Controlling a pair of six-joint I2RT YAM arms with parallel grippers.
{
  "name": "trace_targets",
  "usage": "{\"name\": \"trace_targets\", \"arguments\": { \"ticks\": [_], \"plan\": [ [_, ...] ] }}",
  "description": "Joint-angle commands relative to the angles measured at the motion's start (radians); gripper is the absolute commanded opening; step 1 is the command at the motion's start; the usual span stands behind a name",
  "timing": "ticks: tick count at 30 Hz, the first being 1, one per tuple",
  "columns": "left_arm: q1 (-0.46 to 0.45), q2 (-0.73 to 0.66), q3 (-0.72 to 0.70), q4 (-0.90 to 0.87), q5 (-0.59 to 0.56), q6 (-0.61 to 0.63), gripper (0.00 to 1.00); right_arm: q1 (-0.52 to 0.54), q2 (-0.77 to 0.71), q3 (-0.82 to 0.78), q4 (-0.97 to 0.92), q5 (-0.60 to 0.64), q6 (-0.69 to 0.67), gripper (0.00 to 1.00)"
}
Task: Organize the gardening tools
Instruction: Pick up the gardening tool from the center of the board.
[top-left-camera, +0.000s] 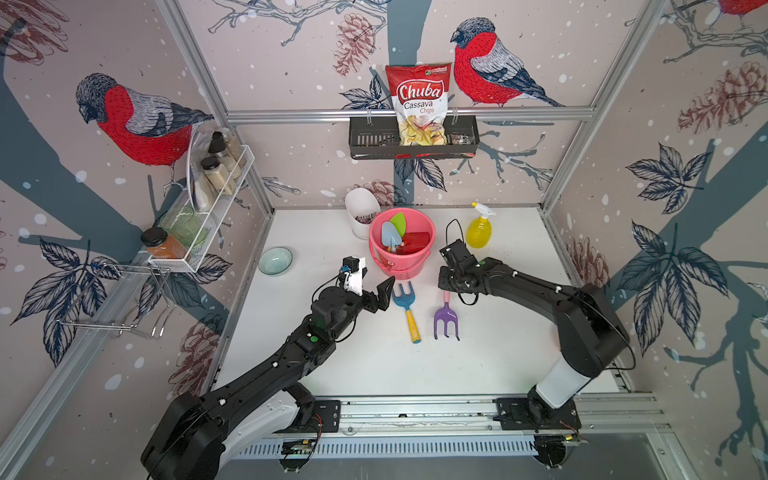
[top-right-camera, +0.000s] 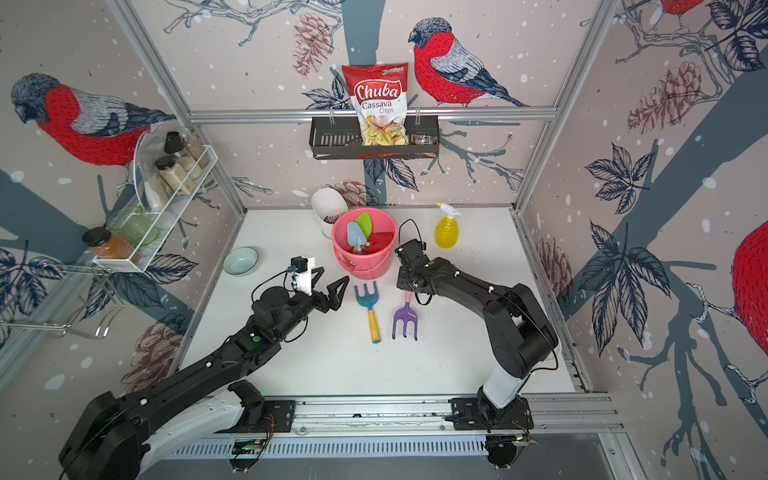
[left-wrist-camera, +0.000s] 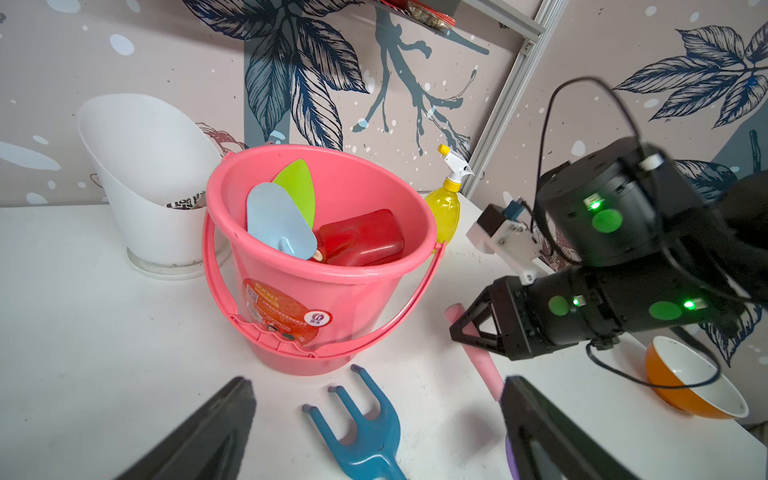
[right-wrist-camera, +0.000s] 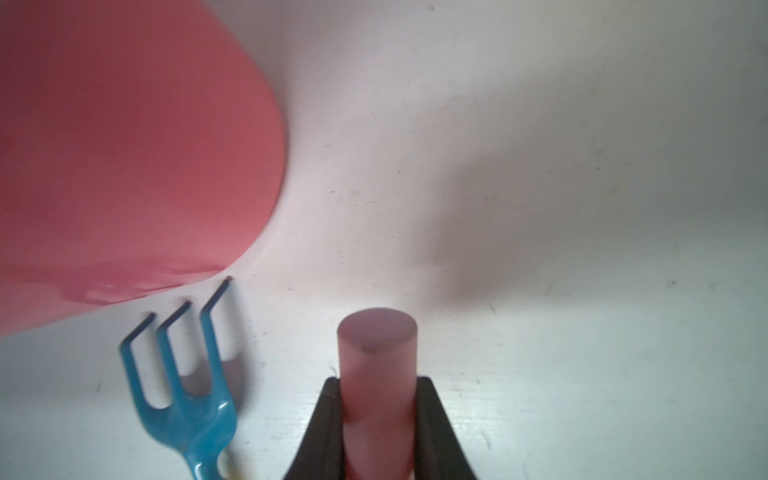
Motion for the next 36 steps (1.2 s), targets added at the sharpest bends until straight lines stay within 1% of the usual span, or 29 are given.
{"name": "trace_targets", "arguments": {
  "ticks": [1, 4, 8, 13, 17, 19, 23, 25, 31, 36],
  "plan": [
    [-0.011, 0.019, 0.018, 0.053, 0.045, -0.031, 0.95, 0.020, -0.085, -0.005, 0.003, 0.050, 0.058, 0.00],
    [-0.027, 0.051, 0.035, 0.075, 0.092, -0.054, 0.94, 0.042, -0.191, -0.033, 0.060, 0.082, 0.091, 0.00],
    [-0.035, 0.101, 0.079, 0.084, 0.215, -0.065, 0.90, 0.090, -0.295, -0.044, 0.108, 0.172, 0.086, 0.00],
    [-0.036, 0.156, 0.192, -0.052, 0.353, 0.001, 0.83, 0.158, -0.317, 0.016, 0.053, 0.305, 0.029, 0.00],
    [-0.038, 0.191, 0.263, -0.148, 0.469, 0.054, 0.77, 0.212, -0.348, 0.028, 0.061, 0.406, -0.002, 0.00],
    [-0.044, 0.212, 0.300, -0.207, 0.506, 0.087, 0.73, 0.240, -0.358, 0.041, 0.067, 0.454, -0.017, 0.00],
    [-0.053, 0.239, 0.350, -0.310, 0.546, 0.148, 0.67, 0.283, -0.371, 0.059, 0.082, 0.537, -0.044, 0.00],
    [-0.053, 0.241, 0.359, -0.336, 0.559, 0.161, 0.64, 0.291, -0.385, 0.059, 0.091, 0.551, -0.045, 0.00],
    [-0.063, 0.268, 0.372, -0.357, 0.619, 0.161, 0.55, 0.329, -0.434, 0.046, 0.141, 0.624, -0.044, 0.00],
    [-0.080, 0.304, 0.395, -0.348, 0.656, 0.149, 0.49, 0.367, -0.437, 0.042, 0.190, 0.665, -0.058, 0.00]
  ]
}}
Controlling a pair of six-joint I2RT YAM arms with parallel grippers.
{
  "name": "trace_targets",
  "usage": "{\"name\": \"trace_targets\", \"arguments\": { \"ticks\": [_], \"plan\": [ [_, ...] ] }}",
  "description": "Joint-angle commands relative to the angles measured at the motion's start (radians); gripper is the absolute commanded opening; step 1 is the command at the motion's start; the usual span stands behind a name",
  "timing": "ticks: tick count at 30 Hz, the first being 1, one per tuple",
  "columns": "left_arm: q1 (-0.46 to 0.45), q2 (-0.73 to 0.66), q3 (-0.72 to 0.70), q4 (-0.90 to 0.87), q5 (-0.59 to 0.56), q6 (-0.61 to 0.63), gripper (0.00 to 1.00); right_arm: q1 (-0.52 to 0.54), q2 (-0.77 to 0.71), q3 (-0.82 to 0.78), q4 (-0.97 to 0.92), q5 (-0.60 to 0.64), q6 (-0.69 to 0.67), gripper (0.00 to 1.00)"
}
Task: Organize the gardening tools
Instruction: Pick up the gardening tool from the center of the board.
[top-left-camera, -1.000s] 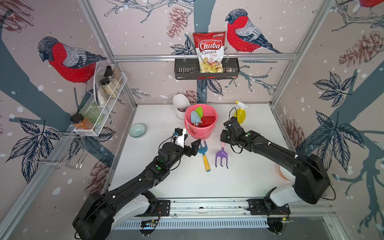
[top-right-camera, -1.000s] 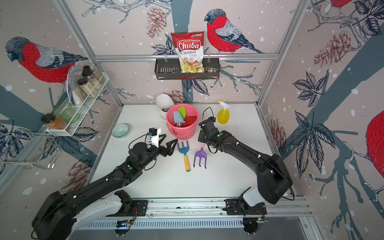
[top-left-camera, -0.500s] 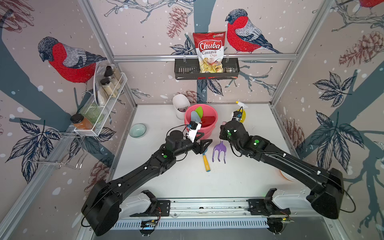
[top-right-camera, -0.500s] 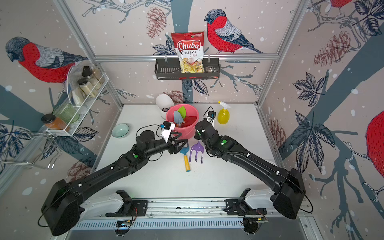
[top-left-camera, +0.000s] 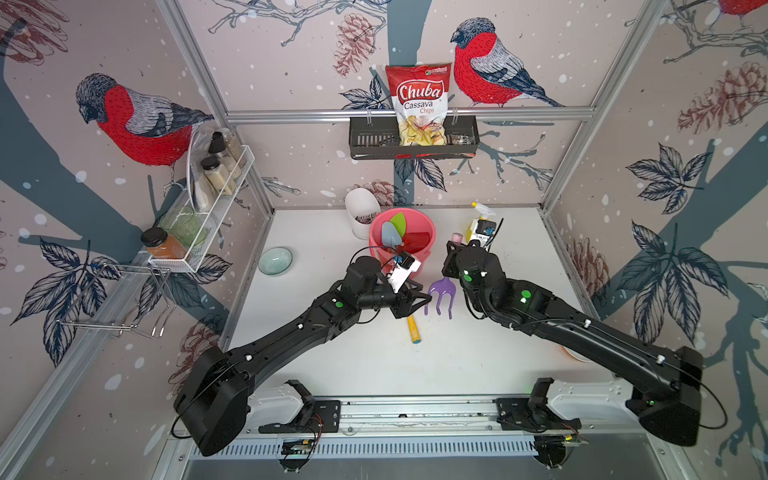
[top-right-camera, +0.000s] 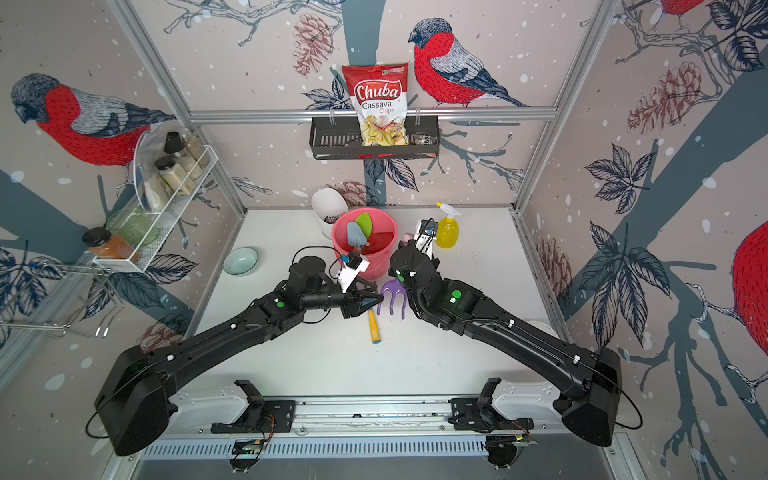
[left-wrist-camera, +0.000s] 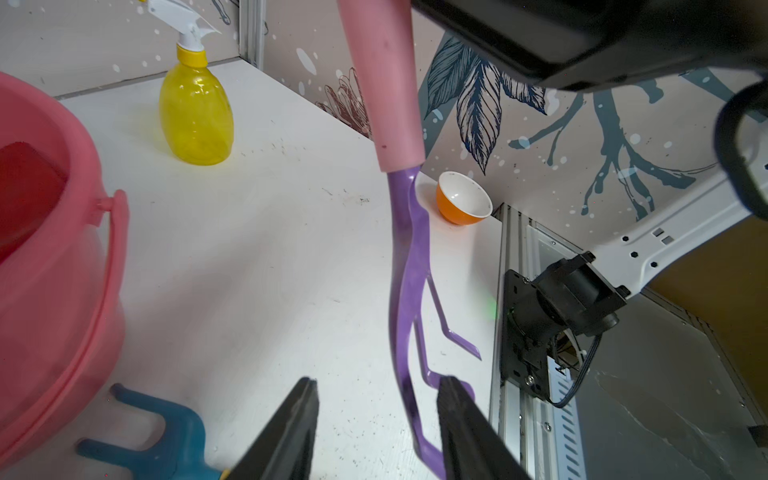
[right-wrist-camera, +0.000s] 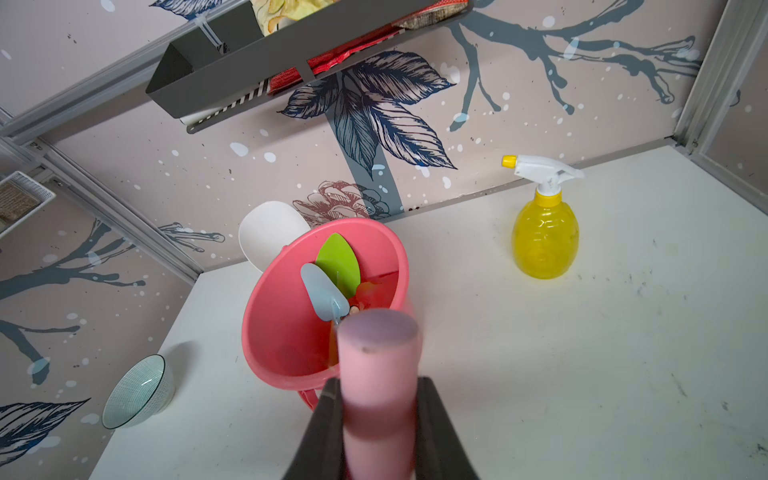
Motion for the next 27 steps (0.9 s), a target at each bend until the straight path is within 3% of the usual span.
{"name": "trace_targets", "arguments": {
  "ticks": [1, 10, 20, 23, 27],
  "plan": [
    [-0.007, 0.014, 0.019, 0.010, 0.054, 0.001, 0.48, 0.021, -0.004, -0.003, 0.075, 0.069, -0.015, 0.00],
    [-0.013, 0.037, 0.037, 0.064, 0.100, -0.045, 0.37, 0.058, -0.020, -0.038, 0.133, 0.124, -0.011, 0.00],
    [-0.040, 0.078, 0.076, 0.063, 0.107, -0.057, 0.34, 0.069, -0.028, -0.066, 0.182, 0.121, -0.011, 0.00],
    [-0.043, 0.087, 0.083, 0.061, 0.108, -0.059, 0.23, 0.072, -0.036, -0.079, 0.198, 0.123, -0.008, 0.00],
    [-0.043, 0.095, 0.093, 0.045, 0.109, -0.061, 0.00, 0.074, -0.050, -0.093, 0.212, 0.124, -0.006, 0.00]
  ]
}}
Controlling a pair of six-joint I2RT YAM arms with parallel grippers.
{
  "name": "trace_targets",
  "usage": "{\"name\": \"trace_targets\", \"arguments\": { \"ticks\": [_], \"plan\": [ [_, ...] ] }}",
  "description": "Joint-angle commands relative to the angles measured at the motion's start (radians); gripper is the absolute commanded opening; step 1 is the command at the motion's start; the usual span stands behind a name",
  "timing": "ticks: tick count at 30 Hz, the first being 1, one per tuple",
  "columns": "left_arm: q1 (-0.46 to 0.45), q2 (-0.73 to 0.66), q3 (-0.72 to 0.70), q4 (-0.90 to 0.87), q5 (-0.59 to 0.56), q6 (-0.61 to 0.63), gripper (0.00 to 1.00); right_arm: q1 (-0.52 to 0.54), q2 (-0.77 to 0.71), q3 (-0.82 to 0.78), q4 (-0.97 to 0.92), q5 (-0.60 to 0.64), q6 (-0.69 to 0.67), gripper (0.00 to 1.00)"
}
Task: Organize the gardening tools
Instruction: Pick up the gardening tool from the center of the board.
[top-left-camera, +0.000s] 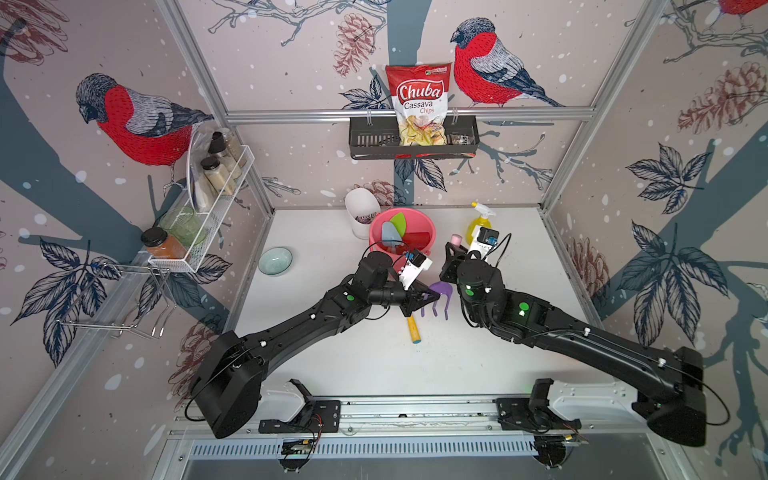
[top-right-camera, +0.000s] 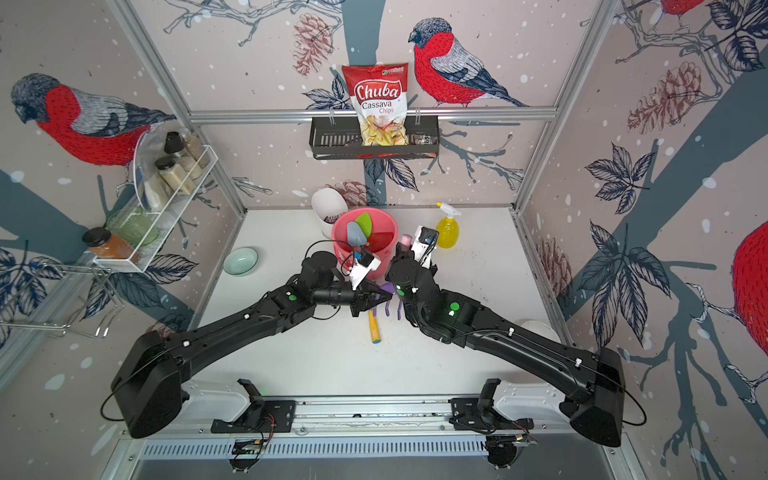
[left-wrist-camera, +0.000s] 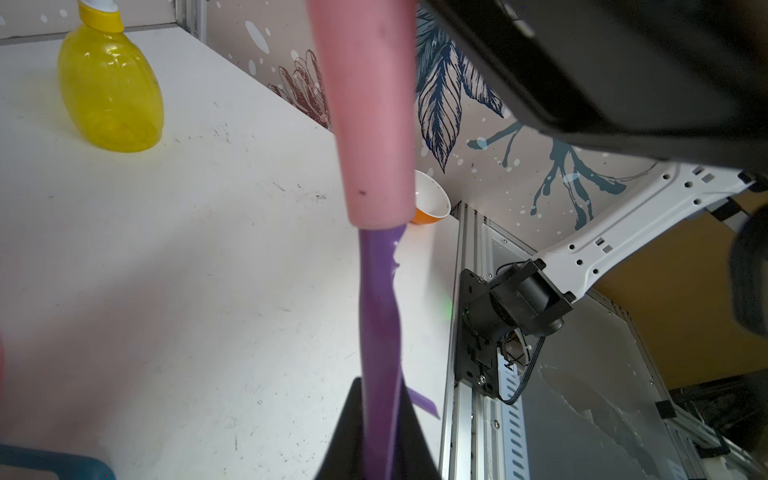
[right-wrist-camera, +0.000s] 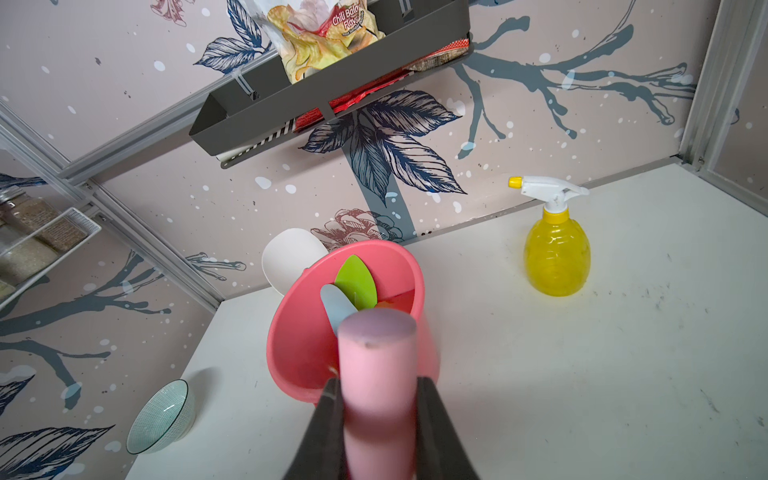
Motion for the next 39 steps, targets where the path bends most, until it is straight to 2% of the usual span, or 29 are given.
{"name": "trace_targets", "arguments": {
  "ticks": [1, 4, 8, 9, 12, 15, 20, 26, 29, 32, 36, 39],
  "plan": [
    [-0.008, 0.003, 0.016, 0.034, 0.028, 0.029, 0.00, 0.001, -0.010, -0.011, 0.062, 0.014, -0.001, 0.00],
    [-0.008, 0.001, 0.025, 0.015, 0.021, 0.030, 0.00, 0.001, -0.017, -0.025, 0.065, 0.003, 0.002, 0.00],
    [-0.008, 0.003, 0.065, -0.103, -0.021, 0.077, 0.00, 0.000, -0.044, -0.059, 0.045, -0.007, 0.011, 0.55],
    [-0.008, 0.005, 0.080, -0.143, -0.038, 0.096, 0.00, -0.001, -0.060, -0.070, 0.034, -0.007, 0.013, 0.64],
    [-0.008, 0.018, 0.107, -0.286, -0.109, 0.152, 0.00, -0.013, -0.131, -0.100, -0.029, -0.017, 0.010, 0.87],
    [-0.008, 0.047, 0.175, -0.422, -0.168, 0.199, 0.00, -0.022, -0.225, -0.124, -0.080, -0.059, -0.050, 0.99],
    [-0.006, 0.098, 0.235, -0.578, -0.195, 0.267, 0.00, -0.022, -0.350, -0.106, -0.194, -0.174, -0.263, 1.00],
    [-0.007, 0.140, 0.299, -0.716, -0.207, 0.337, 0.00, -0.006, -0.308, 0.002, -0.481, -0.175, -0.412, 1.00],
    [-0.006, 0.148, 0.322, -0.756, -0.206, 0.356, 0.00, 0.040, -0.301, -0.015, -0.515, -0.106, -0.499, 1.00],
    [-0.006, 0.147, 0.331, -0.776, -0.198, 0.362, 0.00, 0.126, -0.318, -0.074, -0.479, 0.015, -0.633, 1.00],
    [-0.006, 0.142, 0.332, -0.798, -0.187, 0.374, 0.00, 0.224, -0.306, -0.168, -0.394, 0.175, -0.869, 1.00],
    [-0.008, 0.142, 0.335, -0.812, -0.178, 0.381, 0.00, 0.253, -0.290, -0.237, -0.290, 0.220, -1.060, 1.00]
  ]
}}
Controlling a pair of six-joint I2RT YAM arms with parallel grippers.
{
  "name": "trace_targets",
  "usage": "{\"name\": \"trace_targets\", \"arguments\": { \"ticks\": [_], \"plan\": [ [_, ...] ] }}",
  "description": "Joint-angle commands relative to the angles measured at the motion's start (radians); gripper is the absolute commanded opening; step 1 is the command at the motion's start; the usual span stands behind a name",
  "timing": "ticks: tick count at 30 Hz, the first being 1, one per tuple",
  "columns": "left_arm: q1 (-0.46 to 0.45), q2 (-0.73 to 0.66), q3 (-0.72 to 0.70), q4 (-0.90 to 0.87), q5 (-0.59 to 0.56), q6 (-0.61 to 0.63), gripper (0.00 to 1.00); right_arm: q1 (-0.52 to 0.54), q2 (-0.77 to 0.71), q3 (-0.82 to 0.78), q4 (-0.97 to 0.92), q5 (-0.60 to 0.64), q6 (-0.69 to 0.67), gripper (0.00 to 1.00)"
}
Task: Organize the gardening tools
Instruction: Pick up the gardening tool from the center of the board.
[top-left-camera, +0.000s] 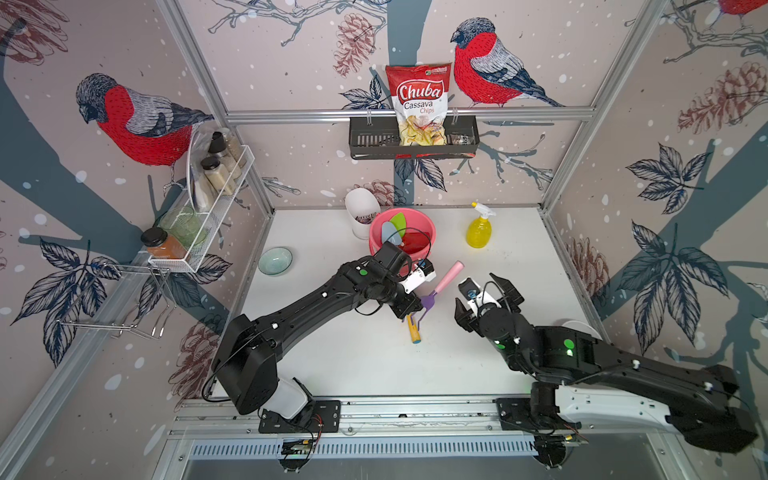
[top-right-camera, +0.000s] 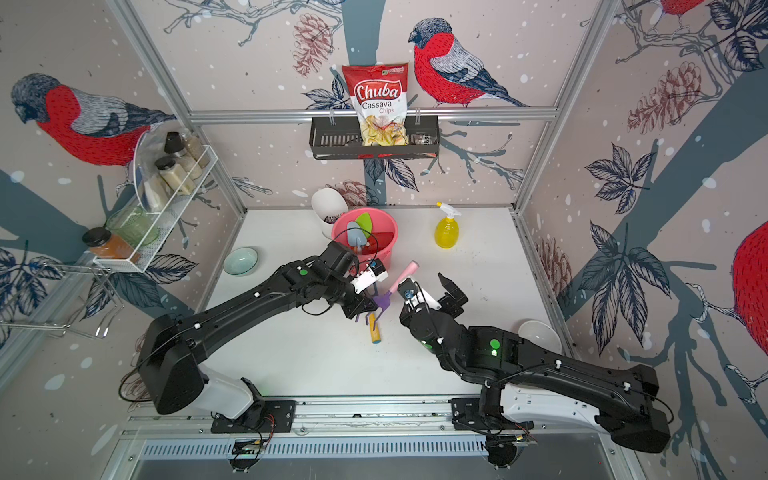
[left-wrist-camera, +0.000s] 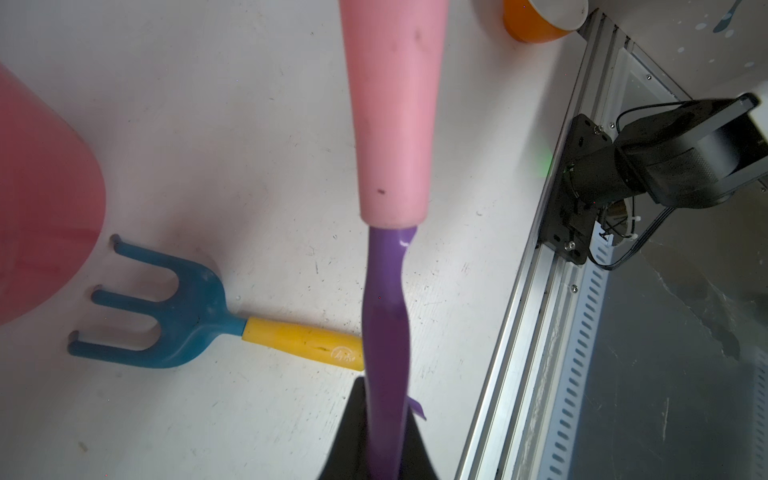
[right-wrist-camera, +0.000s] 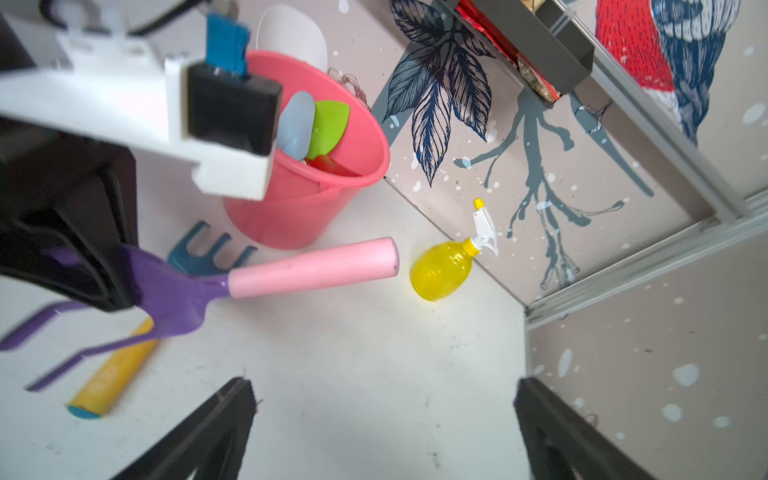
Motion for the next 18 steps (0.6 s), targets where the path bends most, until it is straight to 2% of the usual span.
{"name": "trace_targets", "arguments": {
  "ticks": [1, 4, 10, 13, 18],
  "plan": [
    [0.000, -0.005, 0.012, -0.043, 0.016, 0.028, 0.00, 0.020, 0.009, -0.060, 0.161, 0.129, -0.321, 1.00],
    [0.000, -0.007, 0.015, -0.055, 0.000, 0.026, 0.00, 0.019, 0.003, -0.156, 0.364, 0.183, -0.579, 1.00],
    [-0.002, -0.006, 0.020, -0.077, -0.002, 0.026, 0.00, 0.014, -0.034, -0.308, 0.645, 0.166, -0.978, 1.00],
    [-0.002, 0.002, 0.023, -0.087, 0.002, 0.026, 0.00, -0.001, -0.049, -0.351, 0.725, 0.143, -1.062, 1.00],
    [-0.013, 0.015, 0.028, -0.112, -0.005, 0.029, 0.00, -0.012, -0.088, -0.419, 0.808, 0.093, -1.121, 0.99]
  ]
}}
